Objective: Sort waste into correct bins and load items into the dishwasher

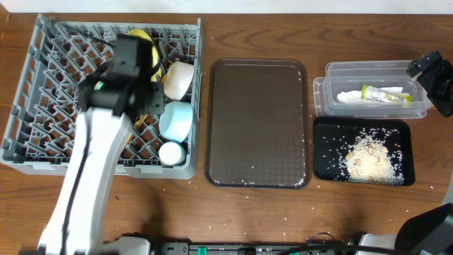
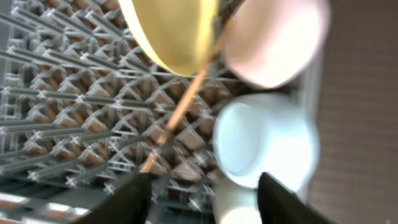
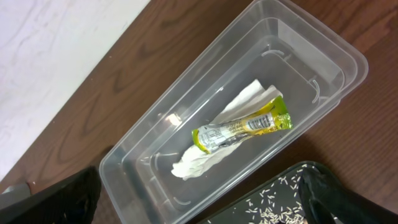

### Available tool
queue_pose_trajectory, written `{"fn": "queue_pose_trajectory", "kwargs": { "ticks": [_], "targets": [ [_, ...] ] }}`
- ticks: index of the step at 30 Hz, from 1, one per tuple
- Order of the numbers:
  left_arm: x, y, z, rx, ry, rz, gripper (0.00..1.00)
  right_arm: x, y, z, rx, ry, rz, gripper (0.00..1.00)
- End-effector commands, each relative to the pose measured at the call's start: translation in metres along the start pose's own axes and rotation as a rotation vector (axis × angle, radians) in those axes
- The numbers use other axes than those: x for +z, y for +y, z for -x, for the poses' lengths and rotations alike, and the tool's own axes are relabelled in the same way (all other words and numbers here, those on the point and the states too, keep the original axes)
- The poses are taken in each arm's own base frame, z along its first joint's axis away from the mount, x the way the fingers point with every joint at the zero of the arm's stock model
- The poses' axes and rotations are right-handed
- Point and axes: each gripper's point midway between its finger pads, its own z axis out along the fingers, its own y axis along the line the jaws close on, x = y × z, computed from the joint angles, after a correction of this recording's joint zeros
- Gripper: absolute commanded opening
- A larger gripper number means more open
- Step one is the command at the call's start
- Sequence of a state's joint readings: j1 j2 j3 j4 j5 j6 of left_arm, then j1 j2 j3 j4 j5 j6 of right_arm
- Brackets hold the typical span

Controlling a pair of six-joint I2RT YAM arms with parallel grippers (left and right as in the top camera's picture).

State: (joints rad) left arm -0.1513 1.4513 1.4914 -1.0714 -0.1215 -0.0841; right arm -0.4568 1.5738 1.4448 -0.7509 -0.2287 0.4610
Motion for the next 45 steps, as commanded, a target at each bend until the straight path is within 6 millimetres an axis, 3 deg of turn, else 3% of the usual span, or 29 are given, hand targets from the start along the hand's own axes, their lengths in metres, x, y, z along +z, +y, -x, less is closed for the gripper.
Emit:
{"fn": "queue_pose_trajectory", "kwargs": {
  "ticks": [1,2,4,9,13,23,31,38,45],
  "targets": [
    [-0.058,-0.033,-0.003,-0.007,-0.123,-0.193,0.64,-0.001,0.001,0.002,0.005,-0.004,0.002,0.99],
    [-0.067,-0.039,-0.008,0.015,-0.145,-0.209,0.68,-0.001,0.001,0.002,0.005,-0.004,0.002,0.99],
    [-0.096,-0.072,-0.031,0.122,-0.227,-0.305,0.77,-0.001,0.001,0.002,0.005,-0.004,0.002,0.99],
    [-0.115,-0.111,-0.055,0.235,-0.302,-0.436,0.82,-0.001,0.001,0.002,0.005,-0.004,0.003,0.99],
    [-0.12,-0.126,-0.067,0.294,-0.289,-0.472,0.84,-0.001,0.001,0.002,0.005,-0.004,0.002,0.99],
    [-0.108,-0.117,-0.084,0.318,-0.197,-0.422,0.91,-0.001,0.001,0.002,0.005,-0.004,0.002,0.99],
    [-0.094,-0.109,-0.068,0.28,-0.234,-0.348,0.92,-0.001,0.001,0.002,0.005,-0.005,0.002,0.99],
    [-0.06,-0.074,-0.041,0.119,-0.357,-0.338,0.92,-0.001,0.001,0.002,0.005,-0.004,0.002,0.99],
    [-0.009,-0.035,-0.051,0.021,-0.545,-0.411,0.92,-0.001,0.001,0.002,0.005,-0.004,0.002,0.99]
  ]
}}
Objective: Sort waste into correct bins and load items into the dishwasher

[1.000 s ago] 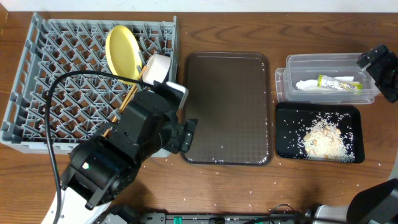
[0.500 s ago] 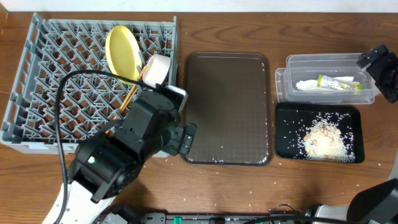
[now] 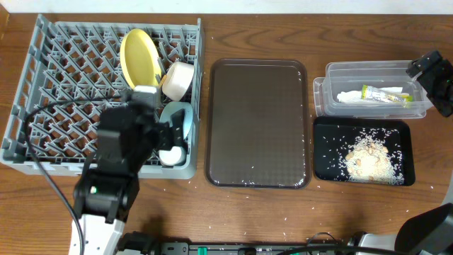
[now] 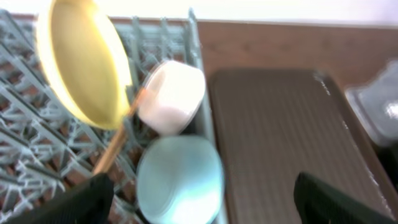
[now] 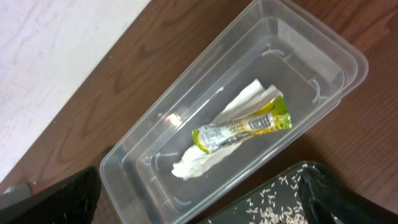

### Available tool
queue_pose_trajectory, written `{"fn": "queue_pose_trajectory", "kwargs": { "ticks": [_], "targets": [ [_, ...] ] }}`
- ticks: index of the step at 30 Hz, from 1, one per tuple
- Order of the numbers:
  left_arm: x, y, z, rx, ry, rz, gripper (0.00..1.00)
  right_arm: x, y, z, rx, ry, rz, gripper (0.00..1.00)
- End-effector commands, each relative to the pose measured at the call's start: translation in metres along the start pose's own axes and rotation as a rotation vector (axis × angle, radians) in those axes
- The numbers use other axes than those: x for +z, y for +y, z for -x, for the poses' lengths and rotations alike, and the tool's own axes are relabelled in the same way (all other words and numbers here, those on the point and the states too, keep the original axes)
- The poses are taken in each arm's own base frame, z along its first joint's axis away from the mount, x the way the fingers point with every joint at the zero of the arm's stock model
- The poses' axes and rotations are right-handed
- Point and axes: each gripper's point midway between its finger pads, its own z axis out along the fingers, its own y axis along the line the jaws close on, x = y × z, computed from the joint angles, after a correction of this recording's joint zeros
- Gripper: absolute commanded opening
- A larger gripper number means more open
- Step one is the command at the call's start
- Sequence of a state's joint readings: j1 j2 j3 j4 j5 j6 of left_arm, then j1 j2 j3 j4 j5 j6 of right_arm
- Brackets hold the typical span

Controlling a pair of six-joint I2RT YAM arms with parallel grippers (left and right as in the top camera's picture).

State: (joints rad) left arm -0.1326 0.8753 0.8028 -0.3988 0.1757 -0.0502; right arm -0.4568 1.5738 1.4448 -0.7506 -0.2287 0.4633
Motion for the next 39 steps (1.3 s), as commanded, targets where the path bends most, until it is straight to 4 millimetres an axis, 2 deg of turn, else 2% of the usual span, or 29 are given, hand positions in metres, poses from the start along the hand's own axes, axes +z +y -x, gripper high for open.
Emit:
{"fn": "queue_pose_trajectory", "kwargs": {
  "ticks": [1,2,7,16,20,29,36,39],
  "targets": [
    [0.002,0.01,-0.027,0.002,-0.044,-0.052,0.92,-0.001,0.001,0.002,0.003,-0.004,0.002,0.99],
    [0.001,0.02,-0.038,-0.002,-0.094,-0.025,0.93,-0.001,0.001,0.002,0.003,-0.004,0.002,0.99],
    [-0.005,0.039,-0.065,0.005,-0.201,0.032,0.92,-0.001,0.001,0.002,0.003,-0.004,0.002,0.99],
    [-0.008,0.054,-0.097,0.01,-0.297,0.1,0.93,-0.001,0.001,0.002,0.003,-0.004,0.002,0.99],
    [-0.007,0.059,-0.104,0.009,-0.309,0.123,0.93,-0.001,0.001,0.002,0.003,-0.004,0.002,0.99],
    [-0.011,0.071,-0.106,0.02,-0.363,0.198,0.93,-0.001,0.001,0.002,0.003,-0.004,0.002,0.99],
    [-0.009,0.071,-0.112,0.059,-0.386,0.203,0.93,-0.001,0.001,0.002,0.003,-0.004,0.002,0.99],
    [-0.012,0.07,-0.108,0.063,-0.406,0.202,0.93,-0.001,0.001,0.002,0.003,-0.004,0.002,0.99]
  ]
}}
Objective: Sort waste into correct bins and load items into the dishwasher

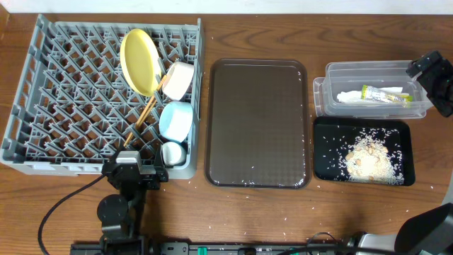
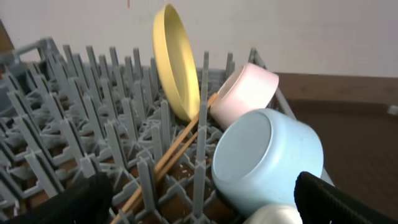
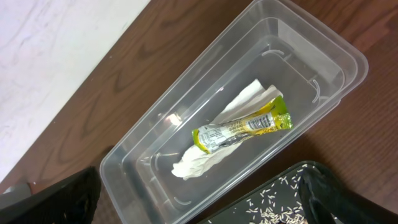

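Note:
The grey dish rack holds an upright yellow plate, a pinkish-white cup, a light blue bowl, a small white cup and wooden chopsticks. My left gripper sits low just in front of the rack's front edge. It is open and empty, looking across the rack at the blue bowl and plate. My right gripper hangs open and empty over the clear bin, which holds a yellow-green wrapper on a white napkin.
A bare brown tray lies in the middle. A black tray with a heap of rice sits in front of the clear bin. Rice grains are scattered along the table's front.
My left arm has drawn back from above the rack's front right corner to a low spot in front of the rack. Its gripper stays open. The right arm has not moved.
My left gripper was first open over the rack, above the chopsticks and bowls beside the yellow plate. Then it was back over the rack's front edge. Now it rests folded in front of the rack. All dishes stay where they were, and the right gripper stayed over the clear bin.

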### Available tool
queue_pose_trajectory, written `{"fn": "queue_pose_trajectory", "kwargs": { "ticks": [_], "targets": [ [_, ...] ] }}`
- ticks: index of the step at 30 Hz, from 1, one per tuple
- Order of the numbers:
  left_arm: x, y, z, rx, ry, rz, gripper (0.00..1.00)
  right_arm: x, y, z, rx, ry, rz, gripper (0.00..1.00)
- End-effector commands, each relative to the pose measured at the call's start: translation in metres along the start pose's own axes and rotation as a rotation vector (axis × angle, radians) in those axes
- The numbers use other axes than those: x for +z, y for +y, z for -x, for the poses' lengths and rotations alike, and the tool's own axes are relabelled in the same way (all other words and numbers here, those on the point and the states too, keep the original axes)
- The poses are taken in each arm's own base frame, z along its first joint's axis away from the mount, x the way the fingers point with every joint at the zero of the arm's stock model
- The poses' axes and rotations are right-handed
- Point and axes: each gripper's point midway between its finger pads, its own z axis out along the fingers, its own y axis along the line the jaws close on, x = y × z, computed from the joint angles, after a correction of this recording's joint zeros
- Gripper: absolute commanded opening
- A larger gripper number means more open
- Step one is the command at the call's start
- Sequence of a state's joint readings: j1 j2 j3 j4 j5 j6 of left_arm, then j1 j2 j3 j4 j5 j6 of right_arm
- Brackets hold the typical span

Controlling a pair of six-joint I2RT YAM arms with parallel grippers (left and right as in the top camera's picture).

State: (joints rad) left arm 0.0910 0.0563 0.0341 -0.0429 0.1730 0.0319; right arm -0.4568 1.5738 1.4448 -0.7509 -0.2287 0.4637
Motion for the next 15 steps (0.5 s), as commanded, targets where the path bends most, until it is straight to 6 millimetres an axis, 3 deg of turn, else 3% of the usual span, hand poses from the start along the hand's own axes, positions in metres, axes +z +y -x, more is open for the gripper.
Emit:
{"fn": "queue_pose_trajectory", "kwargs": {
  "ticks": [1,15],
  "targets": [
    [0.0006,0.0035,-0.01,0.018,0.008,0.015,0.93,-0.0012,0.0012,0.0019,0.002,-0.004,0.003,0.99],
    [-0.0005,-0.001,-0.0053,0.02,-0.013,-0.002,0.93,-0.0012,0.0012,0.0019,0.002,-0.004,0.003,0.99]
  ]
}}
